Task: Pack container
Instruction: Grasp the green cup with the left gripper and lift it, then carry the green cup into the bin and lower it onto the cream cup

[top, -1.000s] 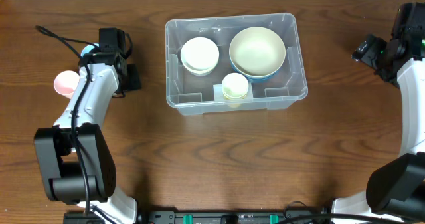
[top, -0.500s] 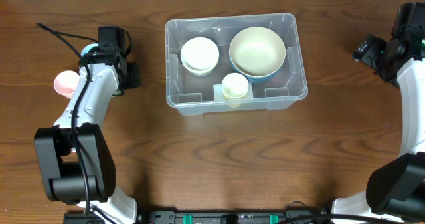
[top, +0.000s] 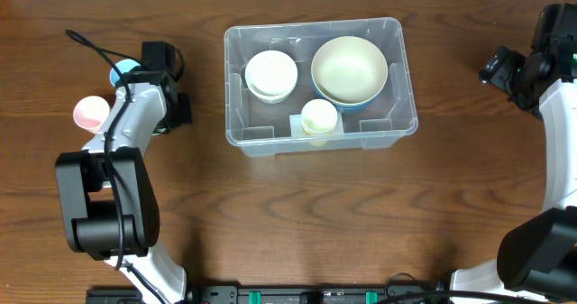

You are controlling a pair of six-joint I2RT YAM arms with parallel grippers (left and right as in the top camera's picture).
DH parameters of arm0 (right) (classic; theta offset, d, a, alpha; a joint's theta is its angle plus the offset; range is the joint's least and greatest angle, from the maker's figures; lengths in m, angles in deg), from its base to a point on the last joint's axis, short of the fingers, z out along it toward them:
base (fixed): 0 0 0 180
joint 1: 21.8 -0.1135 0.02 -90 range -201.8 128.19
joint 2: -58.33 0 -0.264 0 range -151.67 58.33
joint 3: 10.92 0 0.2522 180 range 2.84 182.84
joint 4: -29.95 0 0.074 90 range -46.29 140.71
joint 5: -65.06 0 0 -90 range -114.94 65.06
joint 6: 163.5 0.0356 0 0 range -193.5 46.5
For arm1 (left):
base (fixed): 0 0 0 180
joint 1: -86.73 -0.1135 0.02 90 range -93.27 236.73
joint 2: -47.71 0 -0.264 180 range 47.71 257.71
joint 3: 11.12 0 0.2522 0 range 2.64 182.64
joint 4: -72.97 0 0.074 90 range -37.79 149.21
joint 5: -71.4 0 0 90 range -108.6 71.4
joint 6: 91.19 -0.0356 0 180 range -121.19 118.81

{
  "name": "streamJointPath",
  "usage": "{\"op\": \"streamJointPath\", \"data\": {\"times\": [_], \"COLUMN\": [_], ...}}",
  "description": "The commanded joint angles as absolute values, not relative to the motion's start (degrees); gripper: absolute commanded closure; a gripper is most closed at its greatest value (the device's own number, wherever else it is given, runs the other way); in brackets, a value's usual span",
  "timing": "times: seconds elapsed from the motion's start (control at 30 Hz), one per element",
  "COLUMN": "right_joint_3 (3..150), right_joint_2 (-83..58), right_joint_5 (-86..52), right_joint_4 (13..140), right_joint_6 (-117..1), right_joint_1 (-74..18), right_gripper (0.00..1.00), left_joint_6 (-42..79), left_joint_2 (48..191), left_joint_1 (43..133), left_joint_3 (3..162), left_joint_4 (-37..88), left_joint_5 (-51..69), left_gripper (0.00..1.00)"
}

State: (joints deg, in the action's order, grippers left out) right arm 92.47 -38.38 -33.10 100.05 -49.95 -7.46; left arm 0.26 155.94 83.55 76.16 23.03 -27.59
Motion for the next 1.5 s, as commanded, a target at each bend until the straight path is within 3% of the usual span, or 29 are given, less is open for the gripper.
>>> {"op": "streamJointPath", "data": {"times": [0.0, 0.47, 0.83, 1.1, 1.47], "right_joint_3": [92.62, 92.62, 92.62, 92.62, 92.62], "right_joint_2": [-38.35, -38.35, -38.35, -38.35, -38.35], "right_joint_5": [-33.32, -33.32, -33.32, -33.32, -33.32], "right_joint_4": [100.11, 100.11, 100.09, 100.09, 100.09], "right_joint_6": [-49.10, -49.10, -49.12, -49.10, -49.10], "right_joint_1": [-7.19, -7.19, -7.19, -7.19, -7.19], "right_gripper": [0.01, 0.01, 0.01, 0.01, 0.01], "left_joint_6": [1.27, 9.64, 9.59, 9.64, 9.64], "left_joint_2": [155.67, 141.12, 126.01, 126.69, 134.36], "left_joint_1": [83.52, 87.50, 104.29, 117.05, 121.73], "left_joint_3": [76.05, 80.94, 81.36, 86.84, 99.28], "left_joint_4": [21.87, 12.29, 10.48, 9.04, 9.37], "left_joint_5": [-28.73, -24.95, -17.78, -22.13, -22.70], "left_gripper": [0.94, 0.94, 0.94, 0.94, 0.94]}}
